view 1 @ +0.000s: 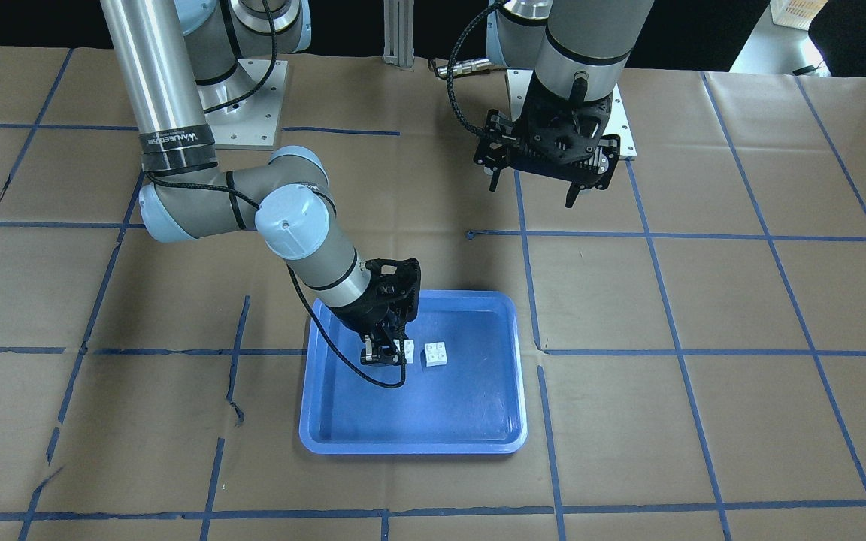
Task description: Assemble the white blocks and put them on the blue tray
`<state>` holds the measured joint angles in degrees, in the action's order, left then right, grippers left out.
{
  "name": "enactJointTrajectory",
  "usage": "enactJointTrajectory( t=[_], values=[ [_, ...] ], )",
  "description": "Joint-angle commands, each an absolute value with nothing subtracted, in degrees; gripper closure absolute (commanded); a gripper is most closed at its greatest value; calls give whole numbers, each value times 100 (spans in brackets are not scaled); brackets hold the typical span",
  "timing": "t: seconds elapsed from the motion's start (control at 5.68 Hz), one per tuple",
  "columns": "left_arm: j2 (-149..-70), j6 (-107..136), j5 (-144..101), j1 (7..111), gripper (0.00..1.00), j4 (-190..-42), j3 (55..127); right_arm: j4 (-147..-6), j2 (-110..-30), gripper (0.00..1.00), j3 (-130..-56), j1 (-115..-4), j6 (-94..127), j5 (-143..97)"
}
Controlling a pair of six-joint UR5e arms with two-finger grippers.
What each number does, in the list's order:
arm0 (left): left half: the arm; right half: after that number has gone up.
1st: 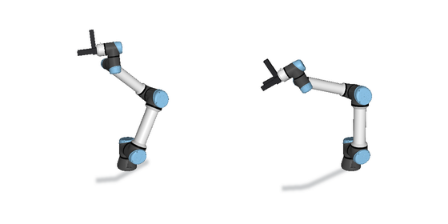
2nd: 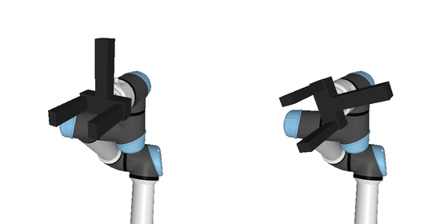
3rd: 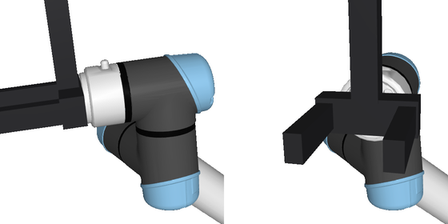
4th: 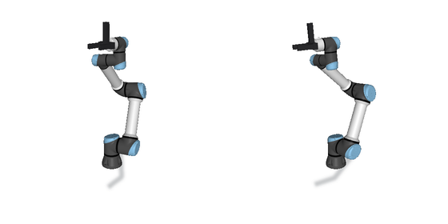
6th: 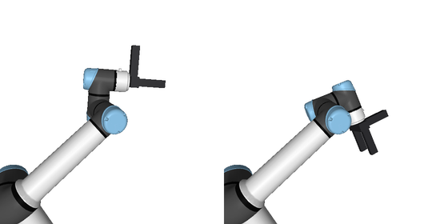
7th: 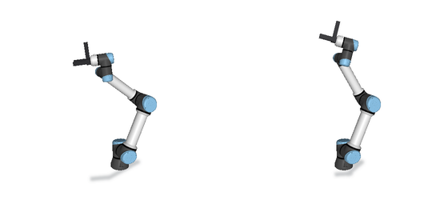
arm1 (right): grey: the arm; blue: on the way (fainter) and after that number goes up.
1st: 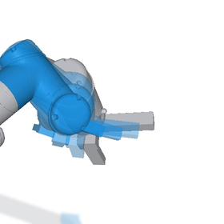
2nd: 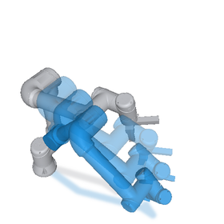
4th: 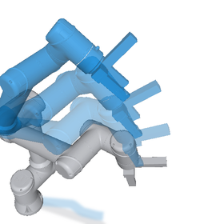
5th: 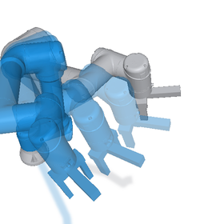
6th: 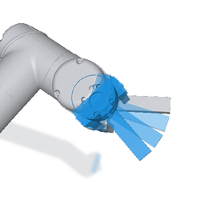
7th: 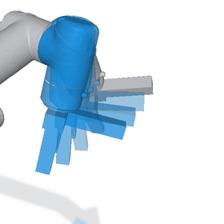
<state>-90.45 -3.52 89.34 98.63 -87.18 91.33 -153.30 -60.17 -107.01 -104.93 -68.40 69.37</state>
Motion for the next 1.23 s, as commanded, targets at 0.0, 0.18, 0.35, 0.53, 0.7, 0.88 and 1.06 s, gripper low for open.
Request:
enactJointTrajectory(
  t=[0.0,0.18,0.35,0.53,0.7,0.88,1.06],
  values=[
    [-8852,-80,8947,9713,1,-8910,9000,-15495,-5854,84,-10574,-10512,-6777,6943],
    [-8842,-70,8904,9608,1,-8921,8939,-15495,-5810,84,-10547,-10512,-6724,6943],
    [-8798,-70,8938,9563,1,-8912,8921,-15495,-5783,84,-10547,-10512,-6706,6935],
    [-8754,-70,8965,9545,1,-8921,8938,-15486,-5783,84,-10512,-10512,-6663,6935],
    [-8763,-70,8965,9510,1,-8921,8938,-15469,-5714,84,-10460,-10520,-6479,6935],
    [-8763,-79,8965,9492,1,-8903,8921,-15434,-5678,84,-10337,-10590,-6312,6943],
    [-8763,-88,8974,9483,1,-8903,8930,-15416,-5678,84,-10336,-10600,-6293,6952]
  ],
)
